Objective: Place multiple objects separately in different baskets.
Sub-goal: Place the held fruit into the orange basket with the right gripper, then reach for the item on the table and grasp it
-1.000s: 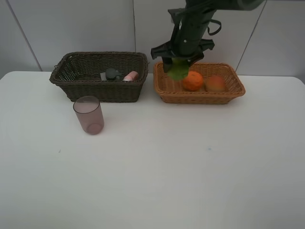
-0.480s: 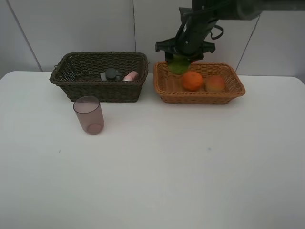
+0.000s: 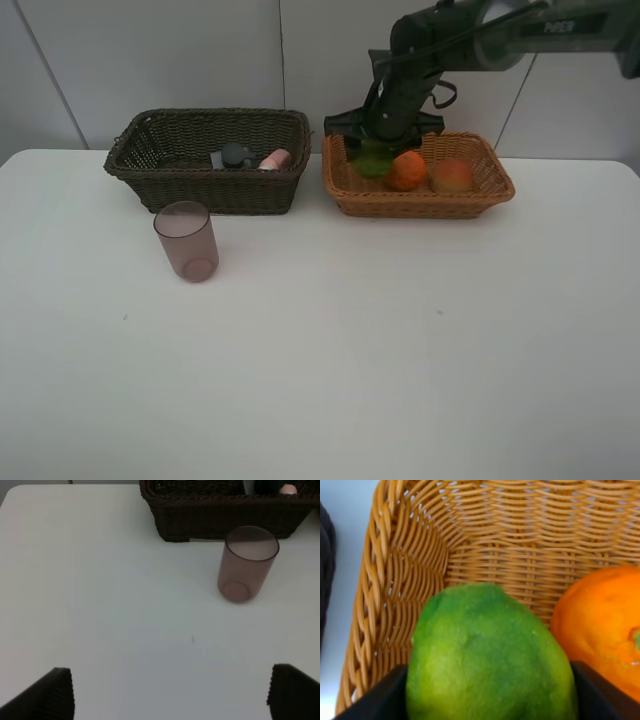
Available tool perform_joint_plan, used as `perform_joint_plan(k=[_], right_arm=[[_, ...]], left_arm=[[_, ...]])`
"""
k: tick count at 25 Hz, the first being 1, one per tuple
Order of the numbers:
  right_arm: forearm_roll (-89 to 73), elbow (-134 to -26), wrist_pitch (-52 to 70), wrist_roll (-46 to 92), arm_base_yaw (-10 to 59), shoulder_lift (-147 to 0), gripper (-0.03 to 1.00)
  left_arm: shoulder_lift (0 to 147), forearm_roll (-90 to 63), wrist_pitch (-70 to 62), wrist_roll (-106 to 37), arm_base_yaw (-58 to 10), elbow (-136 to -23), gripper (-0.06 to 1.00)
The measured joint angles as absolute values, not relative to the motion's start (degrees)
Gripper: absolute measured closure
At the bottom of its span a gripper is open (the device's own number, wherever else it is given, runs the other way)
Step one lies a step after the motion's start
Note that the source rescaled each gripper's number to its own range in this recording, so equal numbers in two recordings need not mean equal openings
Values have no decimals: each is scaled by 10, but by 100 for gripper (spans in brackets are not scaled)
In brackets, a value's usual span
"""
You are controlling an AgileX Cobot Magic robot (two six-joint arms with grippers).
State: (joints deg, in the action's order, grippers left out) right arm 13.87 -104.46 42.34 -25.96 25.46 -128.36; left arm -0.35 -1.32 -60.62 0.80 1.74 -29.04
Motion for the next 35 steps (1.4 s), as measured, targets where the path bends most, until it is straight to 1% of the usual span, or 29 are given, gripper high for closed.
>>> perform_joint_plan(k=[2,4,5,7,13,19,23,28,32,35], right_arm=[[139,-1045,423,-260,258,-1285,31],[139,-1045,423,-260,264,-1285,19],[139,-1045,424,-260,266,-1285,16],[139,-1045,427,-267,267,-1284,13],[139,-1045,464,-273,266,-1270,11],[137,-1028,564,-273,264,-1237,11],[132,-960,571,-259,245,-1192,11],[129,-854,578,-246,191,-1093,11],[129,-748,580,-246,144,-973,11],[139,-672,580,-246,122,-862,11]], left_arm=[[-4,-13,-606,8,17,-290,-6],[-4,-13,-606,8,17,-290,-6],[-4,-13,-606,8,17,-290,-6],[-4,-13,-606,8,17,-290,-6],[-4,-14,-606,8,17,-290,-6],[-4,-14,-606,8,17,-290,-6],[-4,-14,-606,8,17,-290,-6],[-4,-14,-606,8,17,-290,-6],[-4,-14,-606,8,17,-290,-6],[-4,-14,-606,8,17,-290,-6]])
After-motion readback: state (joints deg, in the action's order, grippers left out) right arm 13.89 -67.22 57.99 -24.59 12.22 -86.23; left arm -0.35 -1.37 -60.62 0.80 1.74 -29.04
